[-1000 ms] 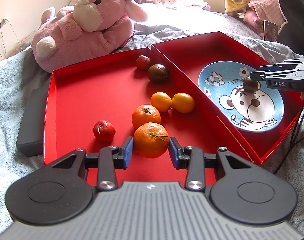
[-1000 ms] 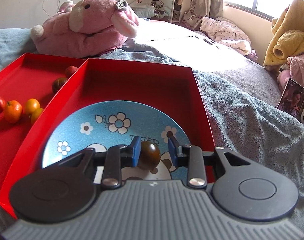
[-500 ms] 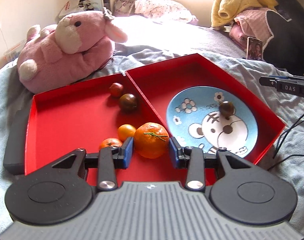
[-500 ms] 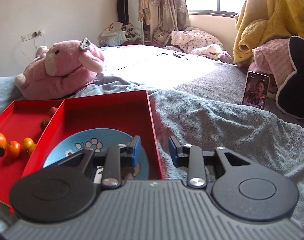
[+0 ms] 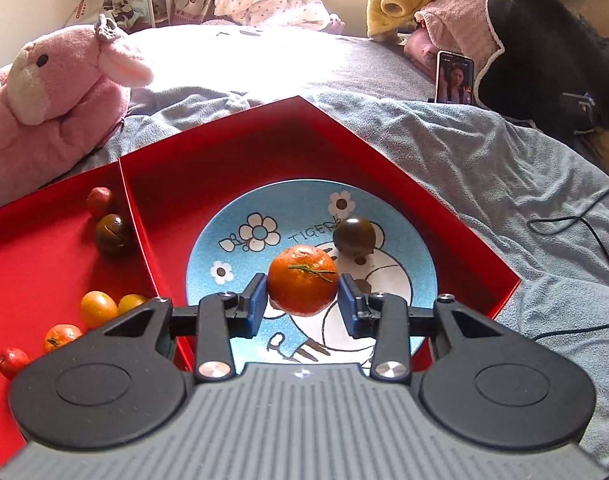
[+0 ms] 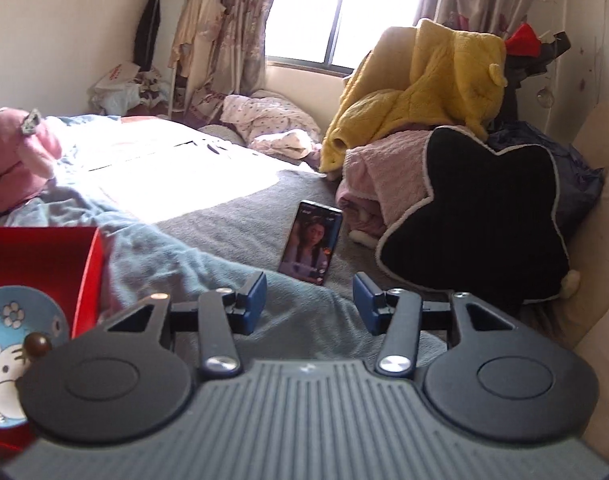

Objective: Organize fruits
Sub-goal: 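Carry the tangerine with the left tool onto the blue plate and open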

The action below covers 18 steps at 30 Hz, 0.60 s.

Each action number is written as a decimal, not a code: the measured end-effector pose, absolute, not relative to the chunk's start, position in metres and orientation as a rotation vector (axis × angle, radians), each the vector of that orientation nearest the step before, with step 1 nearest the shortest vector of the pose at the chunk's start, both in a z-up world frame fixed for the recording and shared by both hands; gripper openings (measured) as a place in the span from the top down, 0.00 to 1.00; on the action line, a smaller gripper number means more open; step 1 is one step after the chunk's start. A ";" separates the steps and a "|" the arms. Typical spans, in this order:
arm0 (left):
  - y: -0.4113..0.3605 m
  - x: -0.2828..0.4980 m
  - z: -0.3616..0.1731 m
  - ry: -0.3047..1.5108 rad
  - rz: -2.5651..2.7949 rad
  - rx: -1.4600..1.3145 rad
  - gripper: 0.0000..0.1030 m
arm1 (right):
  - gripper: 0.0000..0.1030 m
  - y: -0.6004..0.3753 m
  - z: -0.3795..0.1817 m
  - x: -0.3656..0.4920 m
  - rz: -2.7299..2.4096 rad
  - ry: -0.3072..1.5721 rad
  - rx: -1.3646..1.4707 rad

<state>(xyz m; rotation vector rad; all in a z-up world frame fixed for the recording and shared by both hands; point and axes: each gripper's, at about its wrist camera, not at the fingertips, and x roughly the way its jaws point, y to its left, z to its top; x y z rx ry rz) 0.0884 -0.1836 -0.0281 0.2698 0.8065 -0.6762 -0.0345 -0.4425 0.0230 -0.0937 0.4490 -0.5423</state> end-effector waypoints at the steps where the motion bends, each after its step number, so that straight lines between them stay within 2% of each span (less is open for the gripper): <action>1: -0.188 0.091 -0.031 0.816 -0.668 0.273 0.58 | 0.51 -0.424 0.013 -0.034 -0.478 0.472 -0.107; 8: -0.203 0.108 -0.054 0.866 -0.608 0.294 0.57 | 0.51 -0.342 -0.038 -0.028 -0.221 0.591 -0.090; 18: -0.216 0.106 -0.073 0.872 -0.607 0.354 0.57 | 0.51 -0.320 -0.040 -0.035 -0.192 0.575 -0.101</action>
